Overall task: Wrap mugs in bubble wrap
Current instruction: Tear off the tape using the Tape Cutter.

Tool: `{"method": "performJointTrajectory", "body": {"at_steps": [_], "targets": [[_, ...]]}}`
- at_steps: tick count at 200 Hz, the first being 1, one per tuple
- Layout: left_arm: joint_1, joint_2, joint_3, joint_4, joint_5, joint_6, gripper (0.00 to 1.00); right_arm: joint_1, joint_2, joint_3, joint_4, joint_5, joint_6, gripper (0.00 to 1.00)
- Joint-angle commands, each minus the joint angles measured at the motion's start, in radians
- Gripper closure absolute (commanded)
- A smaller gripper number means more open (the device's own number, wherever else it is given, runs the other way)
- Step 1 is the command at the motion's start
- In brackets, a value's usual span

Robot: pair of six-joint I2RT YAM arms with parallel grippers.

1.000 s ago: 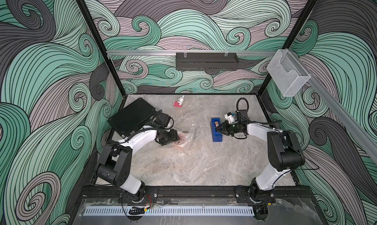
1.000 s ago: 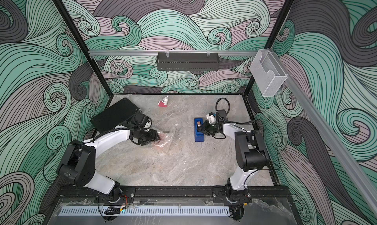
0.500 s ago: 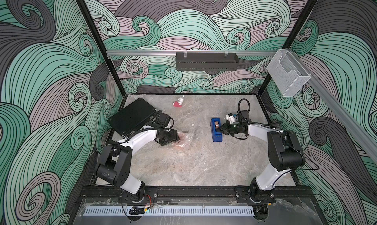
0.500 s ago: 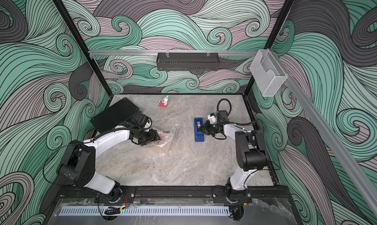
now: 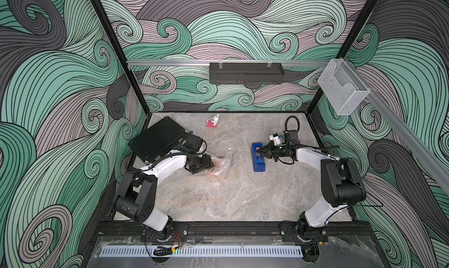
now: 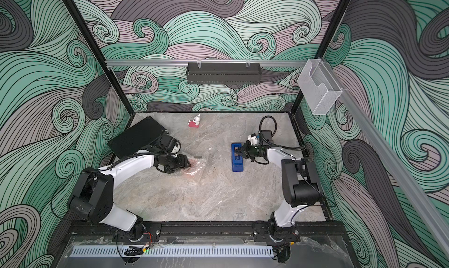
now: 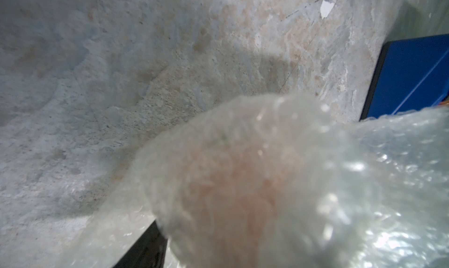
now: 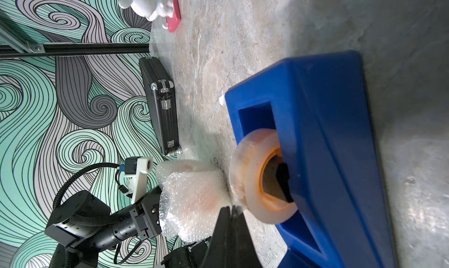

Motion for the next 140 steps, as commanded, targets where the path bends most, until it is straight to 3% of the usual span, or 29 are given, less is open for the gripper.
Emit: {"method": "performJointTrajectory", "body": {"at_steps": [1, 17, 67, 109, 129, 140], "targets": [[0.003, -0.019, -0.015, -0.004, 0.013, 0.003, 0.31, 0.010, -0.040, 0.007, -0.007, -0.010, 0.091, 1.00], [0.003, -0.019, -0.018, -0.002, 0.014, 0.001, 0.31, 0.012, -0.054, 0.029, -0.127, 0.067, 0.086, 1.00], [0.003, -0.016, -0.017, 0.000, 0.016, 0.002, 0.31, 0.036, -0.132, 0.129, -0.272, 0.118, 0.103, 1.00], [0.002, -0.004, -0.027, 0.015, 0.024, 0.000, 0.31, 0.057, -0.120, 0.039, -0.253, 0.125, 0.098, 1.00], [0.002, -0.004, -0.032, 0.020, 0.022, 0.001, 0.31, 0.067, -0.168, 0.054, -0.258, 0.100, 0.107, 1.00], [0.002, -0.001, -0.032, 0.021, 0.023, 0.002, 0.31, 0.084, -0.229, 0.087, -0.318, 0.152, 0.098, 1.00]]}}
